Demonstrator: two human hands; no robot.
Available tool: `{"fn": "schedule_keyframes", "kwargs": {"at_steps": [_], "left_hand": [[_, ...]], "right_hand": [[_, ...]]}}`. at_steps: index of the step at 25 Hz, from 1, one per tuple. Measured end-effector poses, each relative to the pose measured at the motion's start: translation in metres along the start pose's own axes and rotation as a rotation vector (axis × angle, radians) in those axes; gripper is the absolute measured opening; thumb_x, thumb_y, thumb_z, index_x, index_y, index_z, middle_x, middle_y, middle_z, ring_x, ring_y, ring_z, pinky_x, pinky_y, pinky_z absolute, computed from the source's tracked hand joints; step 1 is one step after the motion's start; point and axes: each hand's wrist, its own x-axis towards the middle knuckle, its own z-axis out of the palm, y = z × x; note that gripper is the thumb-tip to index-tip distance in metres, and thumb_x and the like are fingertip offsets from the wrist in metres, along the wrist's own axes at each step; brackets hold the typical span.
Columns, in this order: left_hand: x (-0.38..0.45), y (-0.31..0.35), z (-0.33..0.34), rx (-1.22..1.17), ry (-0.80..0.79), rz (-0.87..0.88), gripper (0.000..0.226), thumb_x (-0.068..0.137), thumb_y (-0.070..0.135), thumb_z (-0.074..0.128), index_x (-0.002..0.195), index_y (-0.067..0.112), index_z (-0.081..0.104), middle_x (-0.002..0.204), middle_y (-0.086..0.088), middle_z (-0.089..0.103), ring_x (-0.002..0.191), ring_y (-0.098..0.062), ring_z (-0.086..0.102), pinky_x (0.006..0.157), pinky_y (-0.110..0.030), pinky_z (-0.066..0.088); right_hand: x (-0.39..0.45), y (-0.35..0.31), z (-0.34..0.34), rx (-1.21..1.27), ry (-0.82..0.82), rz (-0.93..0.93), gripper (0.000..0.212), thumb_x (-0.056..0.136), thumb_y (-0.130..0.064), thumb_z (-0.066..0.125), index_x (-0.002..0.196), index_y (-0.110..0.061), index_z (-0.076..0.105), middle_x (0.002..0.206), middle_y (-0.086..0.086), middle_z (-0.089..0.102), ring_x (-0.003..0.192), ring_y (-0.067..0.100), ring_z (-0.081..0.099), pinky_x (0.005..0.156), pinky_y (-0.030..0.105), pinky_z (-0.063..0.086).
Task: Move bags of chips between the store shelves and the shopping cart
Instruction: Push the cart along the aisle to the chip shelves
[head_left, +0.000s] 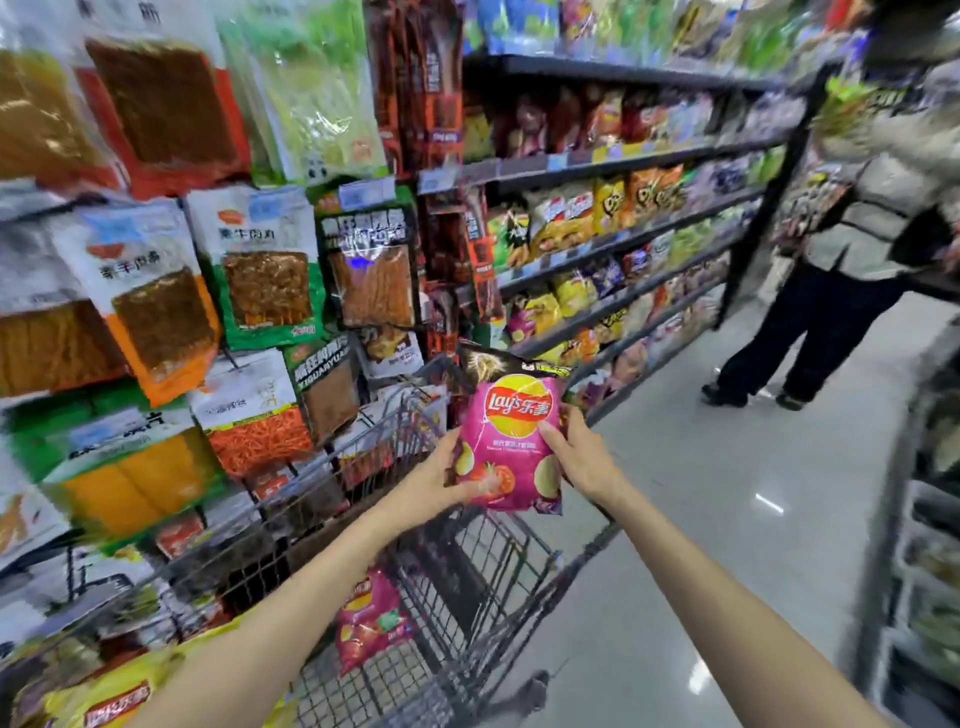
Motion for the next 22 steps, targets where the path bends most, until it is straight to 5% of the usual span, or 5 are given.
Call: {"fn": "schedule_keyframes", "kwargs": {"at_steps": [3, 6, 10, 17, 22], "left_hand": [[0.045, 0.040, 0.037, 0.021, -0.072, 0.055, 0.076, 0.083, 0.032, 0.076, 0.144, 0.030, 0.031, 0.130, 0.008, 0.061, 0.119, -0.006, 0.060, 0.099, -0.025, 0.049], [0.094, 0.073, 0.076, 0.067, -0.114, 0.115, 0.077, 0.084, 0.034, 0.076, 0.144, 0.034, 0.028, 0.133, 0.008, 0.058, 0.117, 0.002, 0.059, 0.094, -0.015, 0.047], [0.174, 0.126, 0.149, 0.093, -0.156, 0.209, 0.079, 0.084, 0.035, 0.077, 0.143, 0.036, 0.025, 0.137, 0.014, 0.052, 0.117, 0.010, 0.055, 0.102, -0.026, 0.048], [0.294, 0.204, 0.262, 0.067, -0.196, 0.233, 0.074, 0.086, 0.029, 0.075, 0.141, 0.034, 0.026, 0.126, 0.023, 0.052, 0.104, 0.019, 0.057, 0.081, -0.006, 0.048], [0.370, 0.218, 0.278, 0.034, -0.176, 0.233, 0.072, 0.087, 0.023, 0.075, 0.143, 0.027, 0.030, 0.128, 0.012, 0.057, 0.108, 0.010, 0.060, 0.089, -0.018, 0.053]], "right_hand": [[0.001, 0.017, -0.064, -0.005, 0.078, 0.015, 0.050, 0.103, -0.039, 0.044, 0.143, -0.011, 0.032, 0.131, 0.010, 0.058, 0.111, 0.026, 0.061, 0.082, 0.026, 0.050], [0.005, 0.038, -0.125, 0.029, 0.113, 0.032, 0.047, 0.104, -0.038, 0.043, 0.143, -0.014, 0.032, 0.132, 0.010, 0.059, 0.113, 0.027, 0.062, 0.090, 0.034, 0.051], [0.026, 0.084, -0.230, -0.015, 0.160, 0.018, 0.053, 0.102, -0.046, 0.039, 0.147, -0.021, 0.028, 0.130, 0.006, 0.061, 0.116, 0.029, 0.061, 0.099, 0.045, 0.049], [0.062, 0.145, -0.385, -0.011, 0.210, 0.032, 0.047, 0.105, -0.040, 0.034, 0.149, -0.025, 0.026, 0.130, 0.003, 0.059, 0.094, 0.013, 0.059, 0.078, 0.021, 0.046], [0.125, 0.167, -0.434, -0.020, 0.166, 0.019, 0.046, 0.106, -0.039, 0.033, 0.149, -0.023, 0.026, 0.126, -0.003, 0.056, 0.099, 0.010, 0.054, 0.063, 0.003, 0.040]]}}
